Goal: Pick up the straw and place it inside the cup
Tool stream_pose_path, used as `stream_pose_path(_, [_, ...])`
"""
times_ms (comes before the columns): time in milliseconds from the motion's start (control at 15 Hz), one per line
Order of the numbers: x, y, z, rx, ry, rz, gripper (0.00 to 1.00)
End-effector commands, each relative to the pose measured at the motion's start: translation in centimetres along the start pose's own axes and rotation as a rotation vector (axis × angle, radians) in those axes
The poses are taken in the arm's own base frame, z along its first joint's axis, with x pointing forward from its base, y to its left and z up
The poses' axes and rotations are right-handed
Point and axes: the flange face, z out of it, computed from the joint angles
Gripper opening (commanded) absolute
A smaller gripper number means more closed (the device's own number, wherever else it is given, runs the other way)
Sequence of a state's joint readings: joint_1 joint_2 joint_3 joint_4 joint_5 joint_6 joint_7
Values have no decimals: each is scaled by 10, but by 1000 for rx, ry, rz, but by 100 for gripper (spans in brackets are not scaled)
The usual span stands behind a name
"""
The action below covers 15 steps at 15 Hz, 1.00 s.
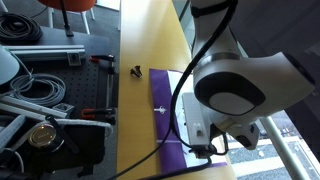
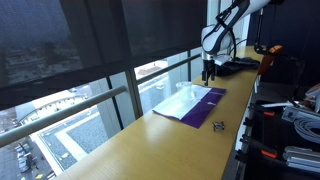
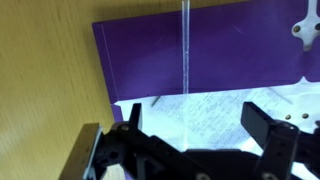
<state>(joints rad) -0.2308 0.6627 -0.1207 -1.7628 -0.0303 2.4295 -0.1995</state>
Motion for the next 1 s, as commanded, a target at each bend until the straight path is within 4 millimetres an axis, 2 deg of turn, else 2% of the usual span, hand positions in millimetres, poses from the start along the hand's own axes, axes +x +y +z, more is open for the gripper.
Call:
stream_pose_path(0, [10, 0, 24, 23, 3, -19, 100])
stream_pose_path(267, [18, -13, 46, 24, -5, -23, 100])
stream_pose_path(600, [29, -22, 62, 23, 0, -33, 100])
stream_pose_path(667, [30, -24, 65, 23, -1, -34, 96])
stream_pose_path(733, [31, -25, 66, 22, -1, -36, 74])
stream_pose_path(867, [31, -29, 69, 20, -1, -41, 68])
stream_pose_path(933, [32, -31, 69, 19, 1, -44, 62])
